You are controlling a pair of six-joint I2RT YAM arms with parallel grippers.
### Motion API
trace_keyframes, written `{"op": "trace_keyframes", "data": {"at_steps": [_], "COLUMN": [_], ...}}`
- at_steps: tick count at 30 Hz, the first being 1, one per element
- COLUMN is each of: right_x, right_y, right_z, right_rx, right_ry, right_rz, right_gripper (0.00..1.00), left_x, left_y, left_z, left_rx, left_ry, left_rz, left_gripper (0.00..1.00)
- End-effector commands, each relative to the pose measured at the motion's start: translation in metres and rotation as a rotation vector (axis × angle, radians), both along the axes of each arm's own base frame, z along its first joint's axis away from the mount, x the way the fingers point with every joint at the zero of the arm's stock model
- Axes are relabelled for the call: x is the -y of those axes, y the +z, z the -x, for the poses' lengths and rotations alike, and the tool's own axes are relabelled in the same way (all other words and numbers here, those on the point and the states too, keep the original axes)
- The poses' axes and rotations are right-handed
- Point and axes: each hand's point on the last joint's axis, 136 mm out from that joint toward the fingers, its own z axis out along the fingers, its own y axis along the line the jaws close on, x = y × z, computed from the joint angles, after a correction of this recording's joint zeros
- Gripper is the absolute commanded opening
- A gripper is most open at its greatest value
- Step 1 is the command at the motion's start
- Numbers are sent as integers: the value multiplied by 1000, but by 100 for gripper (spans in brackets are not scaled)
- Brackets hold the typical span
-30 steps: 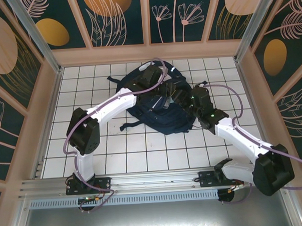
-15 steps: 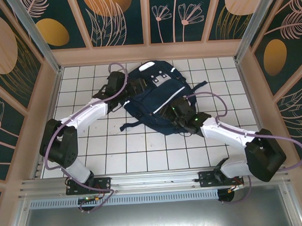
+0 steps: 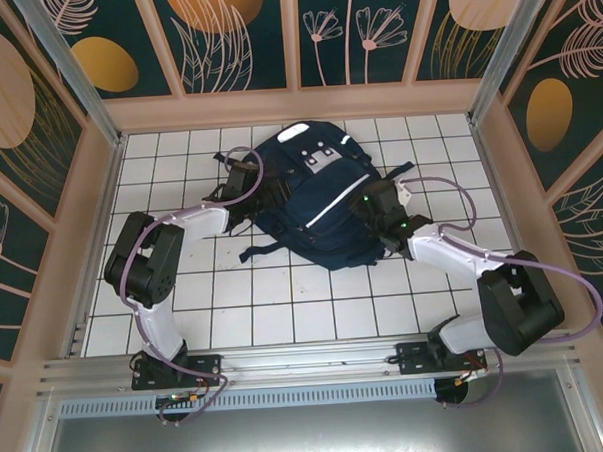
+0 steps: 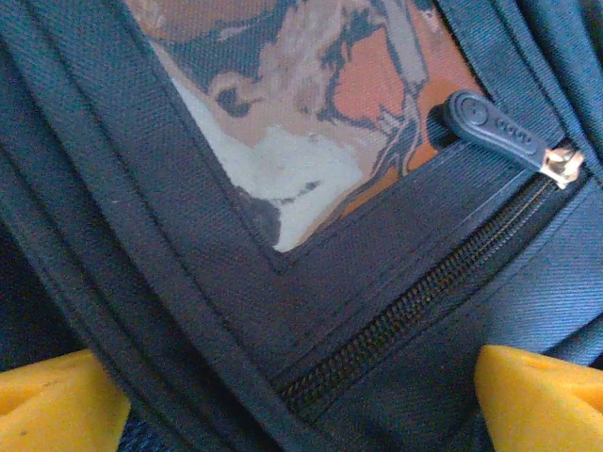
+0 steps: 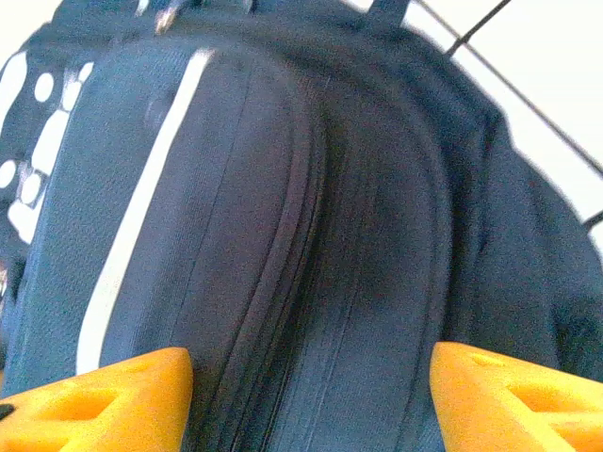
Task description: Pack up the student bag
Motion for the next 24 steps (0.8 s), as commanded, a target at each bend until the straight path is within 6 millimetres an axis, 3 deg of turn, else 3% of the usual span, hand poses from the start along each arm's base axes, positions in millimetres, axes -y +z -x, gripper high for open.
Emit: {"op": "trace_keyframes", "data": {"at_steps": [1, 6, 11, 15, 19, 24], "right_x": [21, 23, 14, 15, 31, 36], "right_y": [2, 11, 20, 22, 34, 55], "right_z": [-23, -61, -104, -126, -116, -63], "right_rx": [56, 68, 89, 53, -2, -23], "right_ry": [-35, 5, 78, 114, 87, 83], "right_rz": [59, 125, 151, 196, 270, 255], "right_gripper": [67, 67, 66, 67, 73, 78], "left_x": [13, 31, 64, 83, 84, 90], "left_y": [-3, -13, -4, 8, 15, 13], "left_z": [19, 56, 86, 96, 91, 79], "left_rx": [-31, -96, -116, -112, -83, -67], "left_ry": [-42, -105, -188, -219, -191, -180], "left_rz": [117, 213, 247, 285, 291, 299], "left_gripper": [84, 71, 68, 68, 73, 73]}}
